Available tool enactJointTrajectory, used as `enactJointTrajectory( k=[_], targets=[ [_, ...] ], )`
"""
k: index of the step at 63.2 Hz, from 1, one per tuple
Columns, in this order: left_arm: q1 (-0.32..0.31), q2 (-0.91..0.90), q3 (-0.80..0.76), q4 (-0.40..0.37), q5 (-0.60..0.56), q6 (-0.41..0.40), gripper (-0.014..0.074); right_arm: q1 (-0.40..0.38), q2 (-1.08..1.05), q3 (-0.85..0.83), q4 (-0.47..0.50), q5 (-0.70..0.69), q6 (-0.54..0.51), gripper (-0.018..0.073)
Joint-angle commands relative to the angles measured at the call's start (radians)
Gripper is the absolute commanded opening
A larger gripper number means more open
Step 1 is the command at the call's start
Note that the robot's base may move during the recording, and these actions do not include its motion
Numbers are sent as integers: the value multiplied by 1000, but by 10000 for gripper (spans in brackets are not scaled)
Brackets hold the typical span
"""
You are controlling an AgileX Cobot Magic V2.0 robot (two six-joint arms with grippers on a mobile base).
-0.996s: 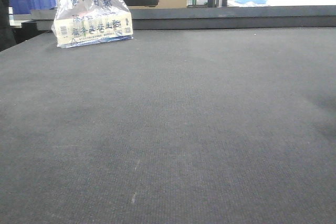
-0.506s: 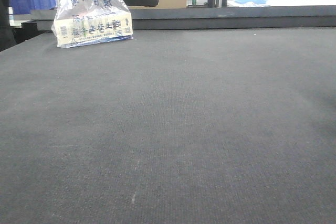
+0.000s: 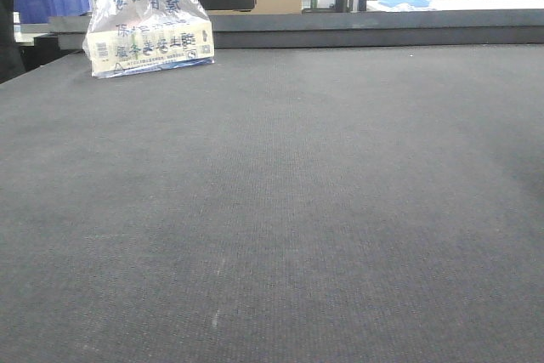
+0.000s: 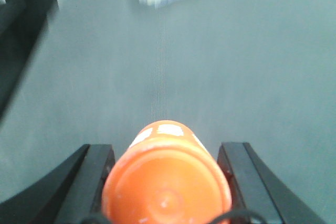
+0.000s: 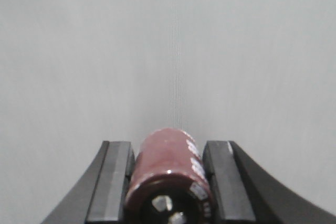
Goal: Place cylindrical capacitor in blue bin on shelf
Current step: 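Lift both held cylinders up off the table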
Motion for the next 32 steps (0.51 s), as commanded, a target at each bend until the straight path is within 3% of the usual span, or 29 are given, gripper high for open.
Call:
enactJointTrajectory(
  k=[1,18,32],
  targets=[
    [-2,-127,48,-26,-80,-1,-111,-6,-93,38,-15,-67,0,-162],
    [-2,-428,71,-35,-81,-1,-111,-6,-359,52,-15,-52,0,-162],
    [-2,-535,71,-35,-81,-1,-111,-6,-499,52,-15,-68,0,-162]
  ],
)
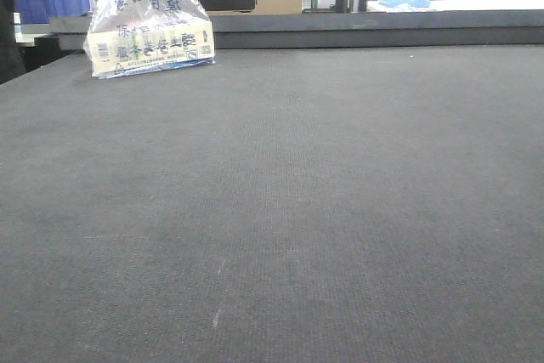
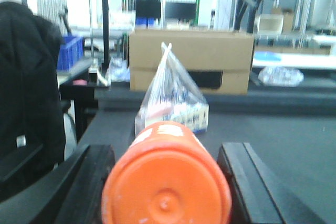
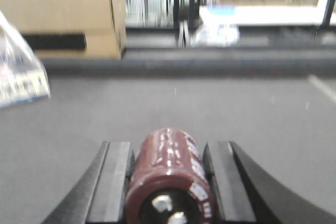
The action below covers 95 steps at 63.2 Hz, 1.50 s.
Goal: Place cylindrical capacitor in blue bin on shelf
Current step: 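Lift both held cylinders up off the table, then drive the base to the shelf of blue bins holding both objects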
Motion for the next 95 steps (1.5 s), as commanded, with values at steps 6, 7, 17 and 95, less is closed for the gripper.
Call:
enactJointTrajectory(
  k=[6,7,17,95],
  targets=[
    [-2,-38,2,-8,-21,-1,-111,-6,-69,1,-11,-53,0,-162],
    [-2,-40,2,-8,-21,-1,-111,-6,-71,1,-11,-55,0,-162],
    [-2,-39,2,-8,-23,-1,-111,-6,-92,1,-11,-61,0,-162],
    [-2,-39,2,-8,-33,-1,-111,-6,-93,1,-11,-63,0,-162]
  ],
)
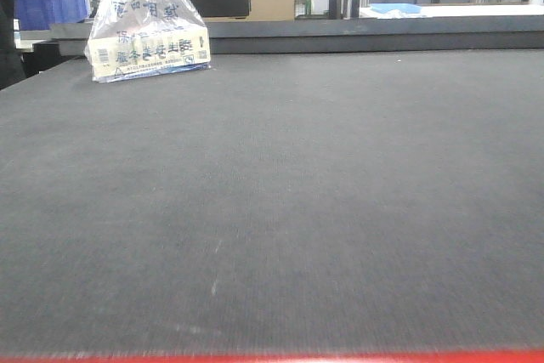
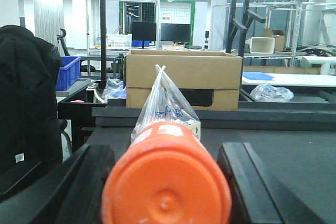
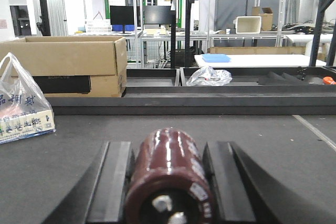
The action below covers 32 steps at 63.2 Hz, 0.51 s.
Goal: Place cylindrical capacitor in blue bin on shelf
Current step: 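Drive the base to the shelf of blue bins holding both objects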
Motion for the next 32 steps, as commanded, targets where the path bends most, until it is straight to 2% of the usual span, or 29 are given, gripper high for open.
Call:
enactJointTrajectory(
  k=[1,32],
  targets=[
    [-2,-4,0,-8,-31,-1,-111,-6,-5,-1,-9,-37,0,-162],
    [-2,-16,0,-8,-33,-1,-111,-6,-5,-1,-9,-37,0,-162]
  ],
)
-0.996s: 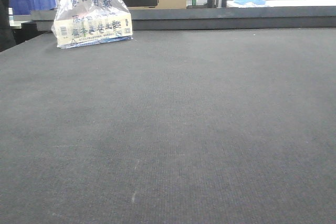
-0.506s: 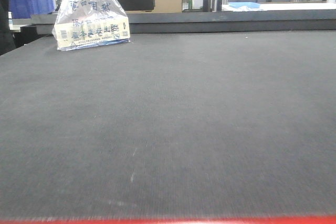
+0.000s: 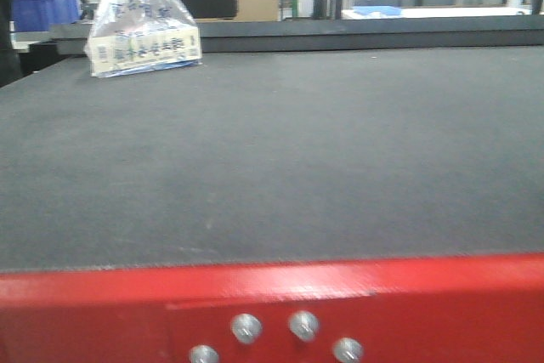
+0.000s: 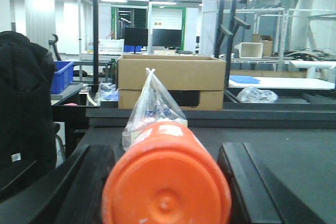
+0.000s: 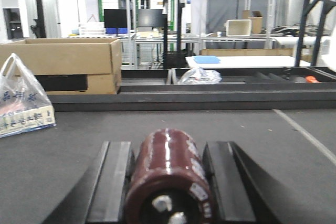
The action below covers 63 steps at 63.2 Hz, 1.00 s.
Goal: Place cylindrical capacitor in blue bin on shelf
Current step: 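Drive the base to the shelf of blue bins holding both objects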
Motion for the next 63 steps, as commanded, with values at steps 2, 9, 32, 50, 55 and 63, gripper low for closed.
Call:
enactJointTrajectory(
  k=[2,9,32,50,55,63],
  targets=[
    [-2,-3,0,-8,-29,-1,-111,-6,-4,-1,-9,-33,0,-162],
    [-2,-3,0,-8,-29,-1,-111,-6,-4,-1,-9,-33,0,-162],
    [-2,-3,0,-8,-29,-1,-111,-6,-4,-1,-9,-33,0,-162],
    [-2,-3,0,-8,-29,-1,-111,-6,-4,-1,-9,-33,0,-162],
    [-2,-3,0,-8,-29,-1,-111,-6,-4,-1,-9,-33,0,-162],
    [-2,-3,0,-8,-29,-1,-111,-6,-4,-1,-9,-33,0,-162]
  ],
)
